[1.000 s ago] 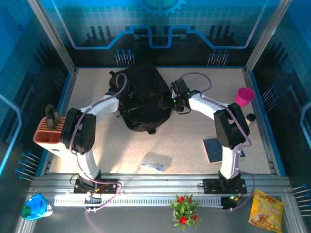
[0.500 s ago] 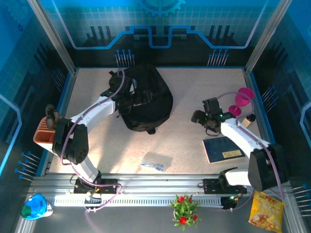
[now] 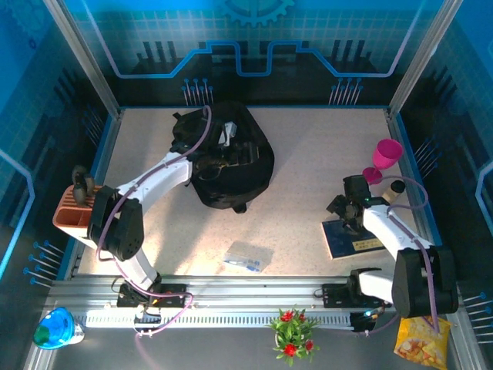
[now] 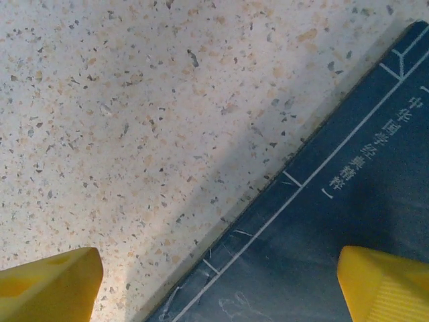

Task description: Pack the student bag

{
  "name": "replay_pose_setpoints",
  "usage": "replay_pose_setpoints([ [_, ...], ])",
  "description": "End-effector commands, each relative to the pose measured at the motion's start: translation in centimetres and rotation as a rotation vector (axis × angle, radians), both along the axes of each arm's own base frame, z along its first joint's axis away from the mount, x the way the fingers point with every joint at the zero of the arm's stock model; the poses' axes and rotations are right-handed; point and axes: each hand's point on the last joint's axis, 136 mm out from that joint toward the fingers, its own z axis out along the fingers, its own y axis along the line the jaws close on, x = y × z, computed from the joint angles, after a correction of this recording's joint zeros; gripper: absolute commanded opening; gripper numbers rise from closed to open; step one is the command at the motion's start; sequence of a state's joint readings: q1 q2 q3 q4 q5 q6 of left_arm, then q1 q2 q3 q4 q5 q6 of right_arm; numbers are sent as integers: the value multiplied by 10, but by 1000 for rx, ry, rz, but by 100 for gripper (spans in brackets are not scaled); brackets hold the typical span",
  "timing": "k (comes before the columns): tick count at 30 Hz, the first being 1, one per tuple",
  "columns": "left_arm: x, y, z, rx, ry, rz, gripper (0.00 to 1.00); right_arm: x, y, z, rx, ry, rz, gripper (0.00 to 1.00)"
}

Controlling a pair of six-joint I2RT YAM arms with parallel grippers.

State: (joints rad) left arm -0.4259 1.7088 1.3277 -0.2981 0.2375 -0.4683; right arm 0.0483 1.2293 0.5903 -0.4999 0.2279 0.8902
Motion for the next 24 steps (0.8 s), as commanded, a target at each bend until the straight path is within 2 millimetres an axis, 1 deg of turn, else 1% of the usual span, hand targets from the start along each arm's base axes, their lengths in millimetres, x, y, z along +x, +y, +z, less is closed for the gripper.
replay_pose_setpoints([
  [1,-1,-14,3,-19,0,-58,99,4,4,-8,27,6,32,91],
  [5,-2,-21,-2,-17,21,-79,99,15,23,-17,111,6,97,88],
  [8,-3,-26,-3,-16,30,-92,99,26,44,-20,166,-4,168,87],
  [11,-5,-30,-5,-14,39,-104,99,41,70,-17,183,-22,274,85],
  [13,-6,-35,-6,-14,45,-114,99,52,94,-11,210,-50,371,83],
  [16,-9,-41,-9,-12,56,-129,99,65,125,-5,254,-83,475,82],
  [19,-12,-49,-10,-12,65,-145,99,73,153,0,316,-100,565,80],
  [21,-14,-54,-12,-12,69,-154,99,75,164,2,342,-99,599,78],
  [22,-16,-57,-12,-15,73,-161,99,76,167,5,341,-104,609,77],
  [24,-18,-63,-13,-16,79,-174,99,75,163,12,320,-120,597,77],
])
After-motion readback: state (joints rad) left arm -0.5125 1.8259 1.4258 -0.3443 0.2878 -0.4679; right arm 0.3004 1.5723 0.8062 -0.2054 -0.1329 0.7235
